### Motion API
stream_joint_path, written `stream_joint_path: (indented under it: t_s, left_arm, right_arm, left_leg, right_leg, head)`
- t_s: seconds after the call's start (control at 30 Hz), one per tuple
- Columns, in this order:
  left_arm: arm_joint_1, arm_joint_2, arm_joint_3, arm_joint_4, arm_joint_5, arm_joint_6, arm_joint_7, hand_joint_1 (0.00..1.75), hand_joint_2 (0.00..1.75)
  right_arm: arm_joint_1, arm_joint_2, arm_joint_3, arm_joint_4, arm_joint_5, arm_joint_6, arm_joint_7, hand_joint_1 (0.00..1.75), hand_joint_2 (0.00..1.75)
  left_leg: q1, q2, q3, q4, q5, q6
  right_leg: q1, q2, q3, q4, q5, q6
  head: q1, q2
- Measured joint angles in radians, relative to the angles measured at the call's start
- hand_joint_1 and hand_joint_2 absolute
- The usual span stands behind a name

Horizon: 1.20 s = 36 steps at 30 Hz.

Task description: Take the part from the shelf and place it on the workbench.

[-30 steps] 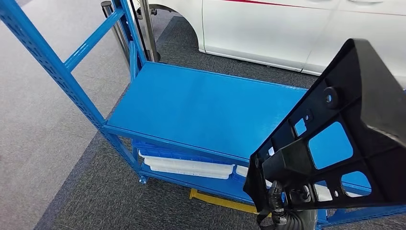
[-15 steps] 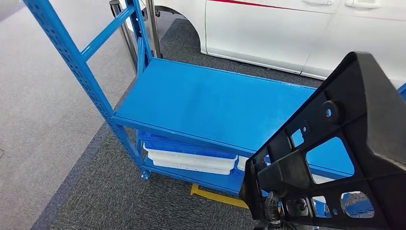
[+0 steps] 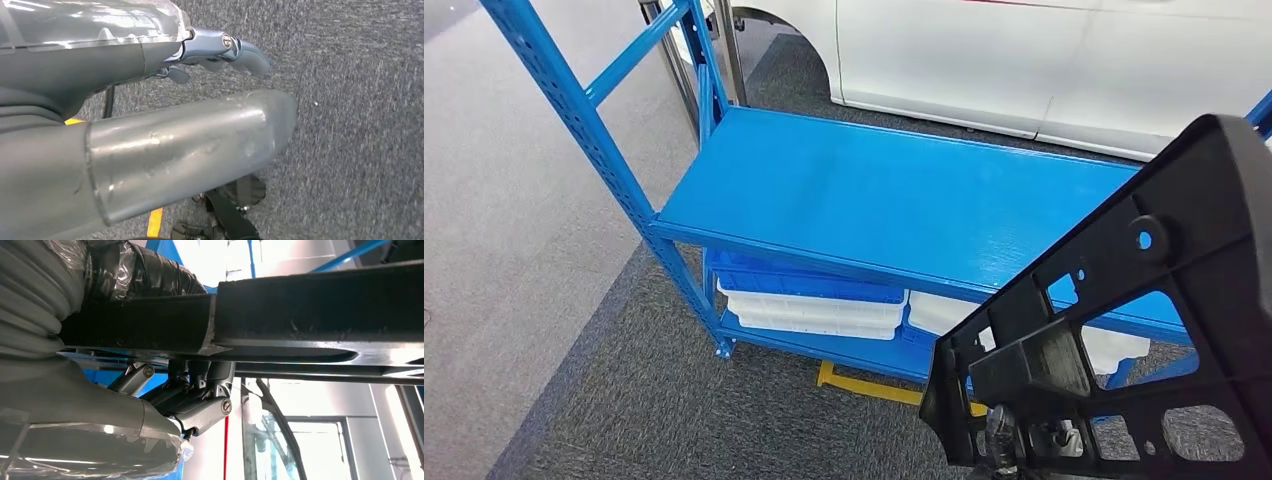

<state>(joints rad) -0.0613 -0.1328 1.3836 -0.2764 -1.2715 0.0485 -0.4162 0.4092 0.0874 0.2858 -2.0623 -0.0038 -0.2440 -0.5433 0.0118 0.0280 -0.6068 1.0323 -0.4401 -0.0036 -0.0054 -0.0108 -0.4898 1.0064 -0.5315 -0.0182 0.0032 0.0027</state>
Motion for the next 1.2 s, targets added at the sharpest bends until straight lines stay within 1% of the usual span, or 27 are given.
stream_joint_path:
  t_s: [0.03, 0.07, 0.13, 0.17, 0.2, 0.23, 0.3, 0.37, 0.4, 0.47, 0.5, 0.57, 0.6, 0.63, 0.67, 0.7, 0.73, 0.77, 0.83, 0.87, 0.9, 0.97, 1.0, 1.07, 1.13, 1.17, 1.2]
  left_arm:
    - [0.0, 0.001, 0.0, 0.0, 0.0, 0.0, 0.0, 0.0, 0.0]
    - [0.001, 0.001, 0.0, 0.0, 0.0, 0.0, 0.0, 0.0, 0.0]
    - [0.002, 0.001, 0.0, 0.0, 0.0, 0.0, 0.001, 0.0, 0.0]
    - [0.002, 0.0, 0.0, 0.0, 0.0, -0.001, 0.001, 0.0, 0.0]
    - [0.002, 0.0, 0.0, 0.0, 0.0, -0.001, 0.002, 0.0, 0.0]
    - [0.002, 0.0, 0.0, 0.0, 0.0, -0.001, 0.004, 0.0, 0.0]
    - [0.002, 0.0, 0.001, -0.001, 0.0, 0.0, 0.009, 0.0, 0.0]
    - [0.003, 0.0, 0.002, -0.003, 0.001, 0.0, 0.015, 0.0, 0.0]
    - [0.003, 0.0, 0.003, -0.003, 0.002, 0.001, 0.018, 0.0, 0.0]
    - [0.005, -0.004, 0.004, -0.004, 0.002, 0.002, 0.026, 0.0, 0.0]
    - [0.005, -0.006, 0.004, -0.005, 0.002, 0.004, 0.031, 0.0, 0.0]
    - [0.009, -0.01, 0.004, -0.008, -0.004, 0.008, 0.04, 0.0, 0.0]
    - [0.013, -0.01, 0.005, -0.01, -0.009, 0.011, 0.044, 0.0, 0.0]
    - [0.017, -0.01, 0.005, -0.012, -0.016, 0.015, 0.049, 0.0, 0.0]
    - [0.022, -0.01, 0.004, -0.013, -0.026, 0.018, 0.054, 0.0, 0.0]
    - [0.025, -0.01, 0.003, -0.013, -0.039, 0.021, 0.058, 0.0, 0.0]
    - [0.026, -0.01, 0.002, -0.014, -0.052, 0.023, 0.062, 0.0, 0.0]
    - [0.027, -0.011, -0.001, -0.014, -0.063, 0.024, 0.065, 0.0, 0.0]
    - [0.027, -0.011, -0.006, -0.014, -0.078, 0.025, 0.07, 0.0, 0.0]
    - [0.027, -0.011, -0.008, -0.014, -0.081, 0.026, 0.071, 0.0, 0.0]
    - [0.026, -0.011, -0.009, -0.014, -0.084, 0.027, 0.072, 0.0, 0.0]
    - [0.024, -0.011, -0.013, -0.014, -0.087, 0.028, 0.072, 0.0, 0.0]
    - [0.023, -0.01, -0.015, -0.014, -0.089, 0.028, 0.072, 0.0, 0.0]
    - [0.024, -0.01, -0.018, -0.014, -0.095, 0.031, 0.072, 0.0, 0.0]
    - [0.029, -0.009, -0.022, -0.014, -0.107, 0.035, 0.074, 0.0, 0.0]
    - [0.032, -0.009, -0.025, -0.014, -0.114, 0.036, 0.075, 0.0, 0.0]
    - [0.034, -0.009, -0.028, -0.014, -0.12, 0.037, 0.075, 0.0, 0.0]
  right_arm:
    - [0.001, 0.0, 0.0, 0.0, -0.009, 0.005, -0.002, 1.75, 1.75]
    - [0.002, 0.0, 0.0, 0.0, -0.021, 0.011, -0.005, 1.75, 1.75]
    - [0.008, 0.0, 0.0, 0.0, -0.048, 0.027, -0.014, 1.75, 1.75]
    - [0.013, 0.0, -0.001, 0.0, -0.061, 0.036, -0.019, 1.75, 1.75]
    - [0.017, 0.0, -0.002, 0.0, -0.072, 0.044, -0.023, 1.75, 1.75]
    - [0.021, 0.0, -0.003, 0.0, -0.081, 0.051, -0.027, 1.75, 1.75]
    - [0.031, 0.002, -0.006, 0.0, -0.092, 0.062, -0.034, 1.75, 1.75]
    - [0.044, 0.006, -0.013, -0.002, -0.103, 0.072, -0.041, 1.75, 1.75]
    - [0.053, 0.011, -0.02, -0.004, -0.109, 0.078, -0.044, 1.75, 1.75]
    - [0.076, 0.023, -0.04, -0.01, -0.116, 0.096, -0.05, 1.75, 1.75]
    - [0.09, 0.031, -0.053, -0.013, -0.118, 0.107, -0.051, 1.75, 1.75]
    - [0.112, 0.05, -0.086, -0.018, -0.119, 0.13, -0.05, 1.75, 1.75]
    - [0.12, 0.059, -0.102, -0.019, -0.119, 0.139, -0.048, 1.75, 1.75]
    - [0.127, 0.069, -0.12, -0.019, -0.119, 0.152, -0.045, 1.75, 1.75]
    - [0.133, 0.08, -0.137, -0.019, -0.119, 0.167, -0.042, 1.75, 1.75]
    - [0.141, 0.093, -0.155, -0.019, -0.117, 0.188, -0.039, 1.75, 1.75]
    - [0.148, 0.11, -0.173, -0.019, -0.115, 0.214, -0.036, 1.75, 1.75]
    - [0.154, 0.127, -0.191, -0.019, -0.11, 0.24, -0.034, 1.75, 1.75]
    - [0.159, 0.16, -0.222, -0.021, -0.101, 0.276, -0.033, 1.75, 1.75]
    - [0.16, 0.173, -0.235, -0.022, -0.098, 0.285, -0.033, 1.75, 1.75]
    - [0.162, 0.185, -0.246, -0.023, -0.097, 0.29, -0.033, 1.75, 1.75]
    - [0.167, 0.203, -0.264, -0.025, -0.096, 0.295, -0.033, 1.75, 1.75]
    - [0.169, 0.211, -0.272, -0.025, -0.096, 0.296, -0.033, 1.75, 1.75]
    - [0.171, 0.225, -0.284, -0.027, -0.095, 0.3, -0.033, 1.75, 1.75]
    - [0.171, 0.235, -0.29, -0.028, -0.095, 0.306, -0.032, 1.75, 1.75]
    - [0.171, 0.239, -0.293, -0.028, -0.095, 0.309, -0.032, 1.75, 1.75]
    - [0.172, 0.242, -0.296, -0.028, -0.095, 0.312, -0.032, 1.75, 1.75]
  left_leg:
    - [0.0, -0.005, -0.01, 0.022, -0.029, -0.004]
    - [0.001, -0.012, -0.023, 0.063, -0.073, -0.007]
    - [0.001, -0.019, -0.054, 0.179, -0.159, -0.009]
    - [0.001, -0.019, -0.062, 0.229, -0.176, -0.009]
    - [0.001, -0.02, -0.057, 0.251, -0.171, -0.008]
    - [0.001, -0.022, -0.035, 0.238, -0.149, -0.006]
    - [0.0, -0.05, 0.055, 0.112, -0.105, 0.005]
    - [-0.001, -0.087, 0.13, -0.009, -0.097, 0.013]
    - [-0.002, -0.096, 0.143, -0.034, -0.103, 0.014]
    - [-0.002, -0.079, 0.143, -0.043, -0.098, 0.018]
    - [0.0, -0.067, 0.141, -0.047, -0.094, 0.023]
    - [0.006, -0.039, 0.135, -0.055, -0.083, 0.037]
    - [0.005, -0.024, 0.131, -0.055, -0.08, 0.04]
    - [0.005, -0.009, 0.127, -0.055, -0.079, 0.042]
    - [0.004, 0.006, 0.123, -0.053, -0.078, 0.041]
    - [0.004, 0.02, 0.12, -0.051, -0.077, 0.04]
    - [0.005, 0.033, 0.118, -0.049, -0.077, 0.038]
    - [0.005, 0.045, 0.117, -0.047, -0.078, 0.036]
    - [0.003, 0.066, 0.12, -0.041, -0.082, 0.028]
    - [0.001, 0.073, 0.121, -0.039, -0.084, 0.022]
    - [-0.001, 0.08, 0.123, -0.038, -0.085, 0.016]
    - [-0.002, 0.096, 0.126, -0.038, -0.085, 0.005]
    - [-0.001, 0.093, 0.126, -0.034, -0.091, 0.0]
    - [0.004, 0.052, 0.102, 0.02, -0.133, -0.008]
    - [0.006, -0.002, 0.045, 0.148, -0.202, -0.012]
    - [0.006, -0.014, 0.017, 0.21, -0.224, -0.013]
    - [0.006, -0.019, -0.001, 0.246, -0.227, -0.013]
  right_leg:
    - [-0.003, 0.004, -0.009, -0.003, 0.009, -0.009]
    - [-0.004, 0.007, -0.019, -0.005, 0.019, -0.017]
    - [-0.002, 0.017, -0.042, -0.003, 0.037, -0.023]
    - [0.0, 0.024, -0.054, -0.001, 0.046, -0.023]
    - [0.001, 0.032, -0.066, 0.002, 0.054, -0.022]
    - [0.002, 0.042, -0.078, 0.006, 0.061, -0.021]
    - [0.003, 0.061, -0.099, 0.016, 0.071, -0.015]
    - [0.002, 0.078, -0.113, 0.027, 0.08, -0.005]
    - [0.002, 0.086, -0.117, 0.029, 0.085, 0.001]
    - [0.002, 0.103, -0.122, 0.03, 0.095, 0.014]
    - [0.002, 0.097, -0.126, 0.035, 0.091, 0.02]
    - [0.002, 0.06, -0.154, 0.098, 0.041, 0.032]
    - [0.0, 0.039, -0.178, 0.157, 0.002, 0.038]
    - [-0.004, 0.027, -0.203, 0.222, -0.035, 0.045]
    - [-0.008, 0.022, -0.22, 0.273, -0.057, 0.051]
    - [-0.012, 0.018, -0.222, 0.296, -0.063, 0.055]
    - [-0.015, 0.013, -0.203, 0.278, -0.048, 0.058]
    - [-0.017, 0.005, -0.165, 0.224, -0.02, 0.06]
    - [-0.015, -0.036, -0.083, 0.086, 0.022, 0.052]
    - [-0.01, -0.05, -0.061, 0.044, 0.029, 0.044]
    - [-0.005, -0.058, -0.055, 0.027, 0.027, 0.035]
    - [-0.001, -0.04, -0.061, 0.025, 0.031, 0.017]
    - [-0.002, -0.031, -0.063, 0.022, 0.034, 0.01]
    - [-0.007, -0.011, -0.067, 0.015, 0.043, -0.006]
    - [-0.007, 0.01, -0.072, 0.015, 0.047, -0.015]
    - [-0.006, 0.023, -0.074, 0.016, 0.048, -0.016]
    - [-0.005, 0.036, -0.075, 0.018, 0.048, -0.017]
  head:
    - [0.0, 0.0]
    - [0.0, 0.0]
    - [0.0, 0.0]
    - [0.0, 0.0]
    - [0.0, 0.0]
    - [0.0, 0.0]
    - [0.0, 0.0]
    - [0.0, 0.0]
    - [0.0, 0.0]
    - [0.0, 0.0]
    - [0.0, 0.0]
    - [0.001, 0.0]
    - [0.002, 0.0]
    - [0.002, 0.0]
    - [0.002, 0.0]
    - [0.002, 0.0]
    - [0.002, 0.0]
    - [0.002, 0.0]
    - [0.002, 0.0]
    - [0.002, 0.0]
    - [0.002, 0.0]
    - [0.002, 0.0]
    - [0.002, 0.0]
    - [0.001, 0.0]
    - [0.001, 0.0]
    - [0.001, 0.0]
    - [0.001, 0.0]
